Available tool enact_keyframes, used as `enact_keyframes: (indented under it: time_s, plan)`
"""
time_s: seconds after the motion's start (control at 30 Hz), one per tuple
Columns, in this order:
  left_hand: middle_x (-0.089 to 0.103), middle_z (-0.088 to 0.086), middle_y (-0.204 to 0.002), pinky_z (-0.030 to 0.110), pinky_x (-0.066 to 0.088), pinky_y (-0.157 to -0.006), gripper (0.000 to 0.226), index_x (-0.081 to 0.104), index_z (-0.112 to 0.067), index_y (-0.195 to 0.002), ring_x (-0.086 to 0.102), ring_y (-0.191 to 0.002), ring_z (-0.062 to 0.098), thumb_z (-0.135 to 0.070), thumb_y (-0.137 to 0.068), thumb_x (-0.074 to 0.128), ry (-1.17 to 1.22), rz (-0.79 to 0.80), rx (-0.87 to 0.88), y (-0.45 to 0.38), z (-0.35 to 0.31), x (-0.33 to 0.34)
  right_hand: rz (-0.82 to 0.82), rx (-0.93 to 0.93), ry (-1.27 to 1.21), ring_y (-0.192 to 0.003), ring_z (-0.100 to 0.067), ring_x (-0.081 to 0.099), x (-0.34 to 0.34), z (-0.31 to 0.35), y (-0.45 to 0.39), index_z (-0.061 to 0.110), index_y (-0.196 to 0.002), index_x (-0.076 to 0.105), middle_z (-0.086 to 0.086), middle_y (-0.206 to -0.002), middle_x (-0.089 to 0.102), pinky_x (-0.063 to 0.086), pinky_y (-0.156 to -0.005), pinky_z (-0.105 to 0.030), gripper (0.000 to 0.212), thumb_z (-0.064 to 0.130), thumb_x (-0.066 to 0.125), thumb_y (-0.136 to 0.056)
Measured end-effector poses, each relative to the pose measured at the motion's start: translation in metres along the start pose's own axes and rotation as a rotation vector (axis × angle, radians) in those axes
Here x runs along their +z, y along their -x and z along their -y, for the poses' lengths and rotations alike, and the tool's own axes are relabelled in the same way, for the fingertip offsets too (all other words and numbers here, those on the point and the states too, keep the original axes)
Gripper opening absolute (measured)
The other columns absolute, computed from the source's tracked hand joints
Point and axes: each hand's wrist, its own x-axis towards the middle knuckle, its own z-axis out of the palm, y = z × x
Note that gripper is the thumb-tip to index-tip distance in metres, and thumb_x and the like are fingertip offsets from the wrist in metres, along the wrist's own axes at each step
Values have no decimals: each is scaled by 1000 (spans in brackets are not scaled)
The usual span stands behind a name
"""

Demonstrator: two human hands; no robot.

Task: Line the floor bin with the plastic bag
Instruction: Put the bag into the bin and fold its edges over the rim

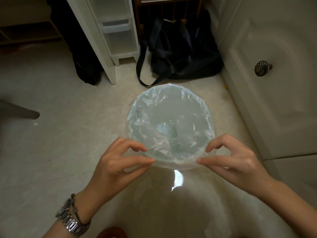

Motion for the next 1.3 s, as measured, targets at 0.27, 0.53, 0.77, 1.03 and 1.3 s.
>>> enact_keyframes:
  time_s: [0.27,0.53,0.77,1.03,1.3]
  plan:
    - [63,-2,-97,29,47,-78,11,77,-22,-77,57,-86,15,-32,-73,76,34,7,-74,-3,-3,-2,-30,-15,-42,-91,-22,66,12,-2,9,12,-96,76,-1,-96,73,53,-75,-38,16,13,75,-80]
    - [56,-13,-116,26,43,-98,28,63,-36,-110,54,-113,9,-41,-83,61,115,-222,-397,-28,-4,-13,-228,419,-108,-104,-11,56,-16,-6,-27,26,-113,63,6,-109,61,44,-88,-26,27,35,60,-88]
    - [29,-33,-141,25,52,-91,76,18,-58,-137,41,-128,-3,-45,-79,65,557,-114,-627,-42,2,16,-54,708,-662,-137,13,20,19,-12,-49,48,-145,11,30,-153,17,26,-114,-29,73,54,53,-86]
    - [39,-40,-131,22,56,-76,89,20,-57,-138,54,-117,3,-5,-80,65,717,-44,-603,-36,15,22,-25,788,-741,-120,26,34,29,-15,-43,56,-141,9,54,-130,24,45,-90,-7,84,55,64,-77]
    - [31,-23,-147,29,35,-104,85,24,-49,-139,34,-132,-1,-56,-69,71,348,-180,-712,-50,20,1,-67,815,-399,-136,-7,25,2,-23,-53,55,-137,26,25,-136,27,29,-113,-45,79,73,57,-67]
